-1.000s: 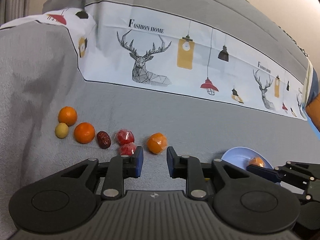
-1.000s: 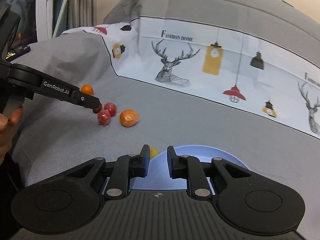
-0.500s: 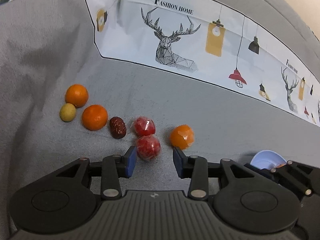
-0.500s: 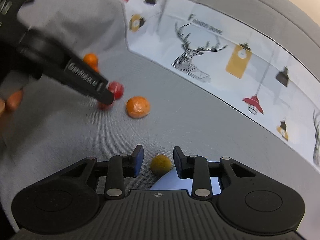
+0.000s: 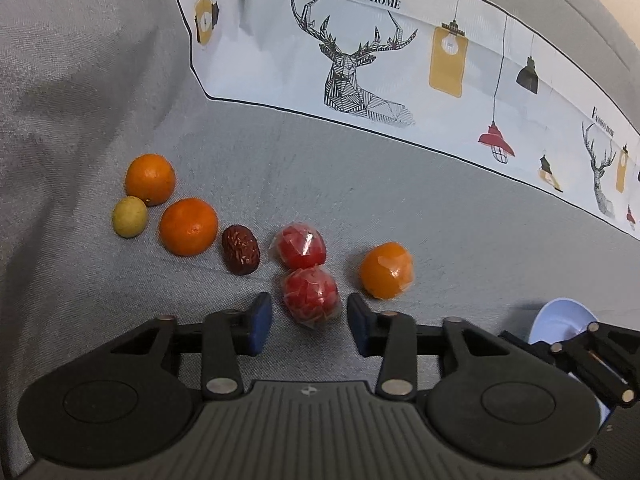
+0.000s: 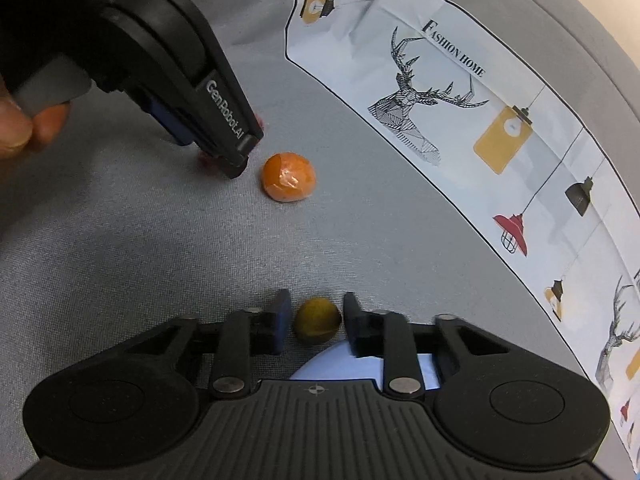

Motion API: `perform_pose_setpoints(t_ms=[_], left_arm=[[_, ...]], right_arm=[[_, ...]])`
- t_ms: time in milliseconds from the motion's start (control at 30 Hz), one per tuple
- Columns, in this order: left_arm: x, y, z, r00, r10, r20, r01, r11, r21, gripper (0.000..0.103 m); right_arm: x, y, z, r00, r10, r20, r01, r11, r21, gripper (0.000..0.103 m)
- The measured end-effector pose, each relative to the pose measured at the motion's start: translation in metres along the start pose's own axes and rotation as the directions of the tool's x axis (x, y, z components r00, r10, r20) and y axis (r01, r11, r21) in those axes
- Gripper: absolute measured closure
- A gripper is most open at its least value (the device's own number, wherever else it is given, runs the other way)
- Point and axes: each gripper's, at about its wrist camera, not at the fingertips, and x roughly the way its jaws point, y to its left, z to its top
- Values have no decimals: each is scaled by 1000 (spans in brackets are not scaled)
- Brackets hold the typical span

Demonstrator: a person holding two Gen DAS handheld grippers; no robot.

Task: Organize fruits
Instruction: 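Grasp the wrapped red fruit with the left tool while the right tool grasps the yellow fruit, then carry the wrapped red fruit and yellow fruit over the blue plate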

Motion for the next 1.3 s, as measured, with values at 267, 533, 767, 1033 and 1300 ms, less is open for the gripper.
perform_pose_setpoints(t_ms=[267, 533, 767, 1033, 1300], left_arm=[[-20, -5, -3, 997, -58, 43, 58, 998, 8, 71], [-39, -5, -20, 986, -135, -99, 130, 990, -57, 71], [-36, -21, -38, 984, -72, -161, 68, 997, -25, 71], [-31, -21, -37, 984, -84, -155, 80, 996, -29, 70], [-46, -22, -36, 989, -119, -91, 118, 993, -18, 70]], right_arm=[[-32, -20, 8, 984, 126, 123, -153, 957, 245, 77], [-32, -18, -6, 955, 296, 32, -276, 840, 468, 77], [-35, -11, -14, 943, 331, -28, -278, 833, 478, 77], [-30, -10, -19, 940, 335, -60, -271, 843, 464, 77], [-52, -20, -8, 961, 278, -3, -246, 854, 458, 77]])
